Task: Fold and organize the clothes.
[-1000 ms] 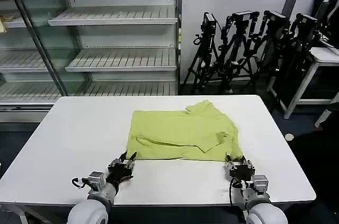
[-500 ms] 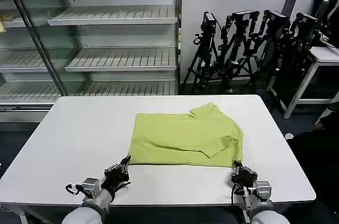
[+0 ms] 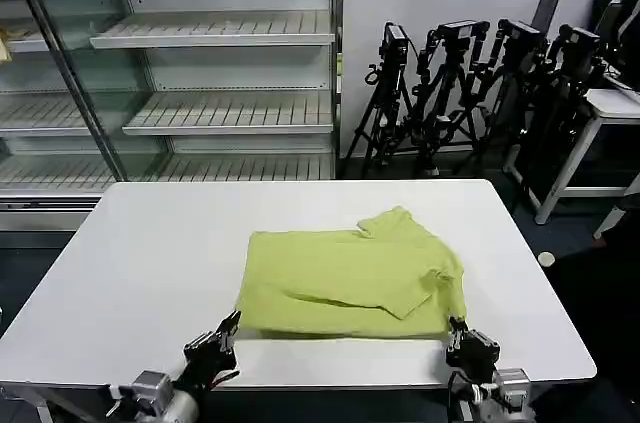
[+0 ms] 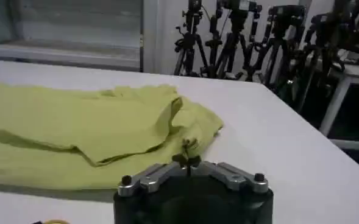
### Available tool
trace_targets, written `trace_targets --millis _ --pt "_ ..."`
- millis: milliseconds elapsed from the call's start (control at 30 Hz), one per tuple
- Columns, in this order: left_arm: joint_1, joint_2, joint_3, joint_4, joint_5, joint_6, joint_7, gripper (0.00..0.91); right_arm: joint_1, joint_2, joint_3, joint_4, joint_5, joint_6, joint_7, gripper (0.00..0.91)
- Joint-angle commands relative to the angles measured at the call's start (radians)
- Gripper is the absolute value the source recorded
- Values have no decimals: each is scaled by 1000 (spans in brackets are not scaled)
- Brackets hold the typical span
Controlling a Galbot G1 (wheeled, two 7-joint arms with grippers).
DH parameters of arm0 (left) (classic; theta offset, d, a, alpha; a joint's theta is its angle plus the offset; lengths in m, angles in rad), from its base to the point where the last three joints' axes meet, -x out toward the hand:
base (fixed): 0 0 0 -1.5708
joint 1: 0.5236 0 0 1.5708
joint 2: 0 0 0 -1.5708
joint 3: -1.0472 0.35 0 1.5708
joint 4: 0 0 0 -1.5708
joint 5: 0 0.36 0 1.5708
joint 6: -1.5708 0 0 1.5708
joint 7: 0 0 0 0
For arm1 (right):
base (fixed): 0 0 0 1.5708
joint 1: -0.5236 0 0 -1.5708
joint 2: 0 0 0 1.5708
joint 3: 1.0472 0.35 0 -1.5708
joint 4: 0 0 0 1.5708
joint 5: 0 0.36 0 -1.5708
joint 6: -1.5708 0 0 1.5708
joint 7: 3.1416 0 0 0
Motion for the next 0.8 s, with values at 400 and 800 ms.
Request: trace_targets --millis 400,800 --pt "123 57 -160 -42 -11 22 -39 907 -69 -35 7 56 -47 12 -24 907" --pt "20 89 -220 -103 -128 60 -82 907 153 -43 68 49 69 -66 -3 907"
